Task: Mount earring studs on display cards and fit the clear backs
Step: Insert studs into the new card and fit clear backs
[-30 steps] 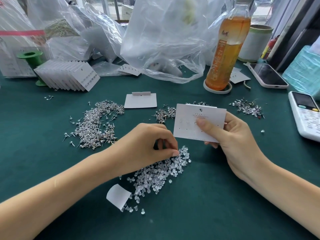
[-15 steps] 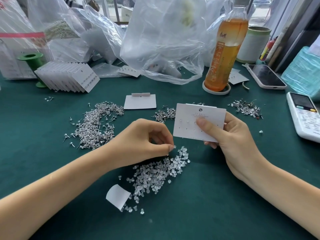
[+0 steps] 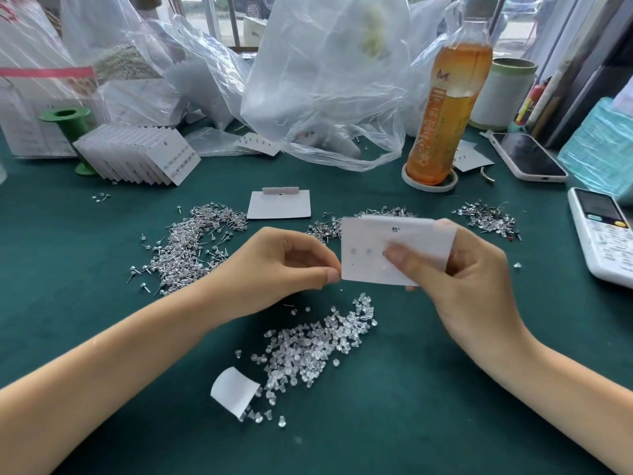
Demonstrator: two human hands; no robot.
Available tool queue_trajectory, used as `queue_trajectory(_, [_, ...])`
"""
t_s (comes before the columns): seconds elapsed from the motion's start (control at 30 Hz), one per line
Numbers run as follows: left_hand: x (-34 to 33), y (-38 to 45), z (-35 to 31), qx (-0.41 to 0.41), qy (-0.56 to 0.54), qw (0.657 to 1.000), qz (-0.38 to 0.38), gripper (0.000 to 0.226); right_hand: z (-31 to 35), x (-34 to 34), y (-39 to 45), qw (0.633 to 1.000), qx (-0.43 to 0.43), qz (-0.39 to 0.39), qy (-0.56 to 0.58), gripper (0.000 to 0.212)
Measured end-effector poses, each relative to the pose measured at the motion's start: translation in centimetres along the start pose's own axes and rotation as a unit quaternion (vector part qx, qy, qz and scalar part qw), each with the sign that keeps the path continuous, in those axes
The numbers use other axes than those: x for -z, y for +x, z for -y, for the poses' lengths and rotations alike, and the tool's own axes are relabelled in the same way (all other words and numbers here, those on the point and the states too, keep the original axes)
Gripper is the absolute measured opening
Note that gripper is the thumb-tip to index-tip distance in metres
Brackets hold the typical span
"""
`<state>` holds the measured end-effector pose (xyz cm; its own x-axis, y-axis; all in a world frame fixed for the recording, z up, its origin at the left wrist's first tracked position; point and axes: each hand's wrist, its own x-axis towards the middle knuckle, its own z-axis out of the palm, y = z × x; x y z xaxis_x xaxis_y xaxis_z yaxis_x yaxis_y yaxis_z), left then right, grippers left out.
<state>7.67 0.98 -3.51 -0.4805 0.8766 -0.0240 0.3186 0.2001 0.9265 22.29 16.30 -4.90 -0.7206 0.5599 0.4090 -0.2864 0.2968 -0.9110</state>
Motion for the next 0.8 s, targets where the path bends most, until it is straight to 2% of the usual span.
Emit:
queue_trajectory(0.07, [0.3,0.1,-0.2,0.015,-0.051,0.998,-0.019,0.007,-0.2,0.3,-0.4,0.977,0.166,0.062,-0.118,0.006])
queue_trajectory(0.17, [0.6,-0.1,-0.8,0.027,-0.105,0.994,-0.001,0.011,-0.4,0.6,-0.6,0.862,0.385,0.177,-0.278,0.021])
queue_trajectory(0.23, [0.4,-0.4,-1.2,0.022,-0.113,0.992,0.041,0.008,-0.2,0.6,-0.4,0.792,0.457,0.191,-0.358,0.019])
queue_trajectory(0.3, [0.1,-0.8,-1.5,0.013,-0.109,0.991,0.080,0.009,-0.1,0.5,-0.4,0.750,0.492,0.185,-0.400,0.014])
queue_trajectory(0.43, [-0.3,-1.3,-1.7,0.010,-0.095,0.988,0.123,0.009,0.0,0.4,-0.5,0.724,0.513,0.182,-0.424,0.013])
queue_trajectory(0.8, [-0.9,-1.2,-1.3,0.024,-0.076,0.990,0.119,0.014,0.1,0.5,-0.6,0.722,0.503,0.189,-0.436,0.014])
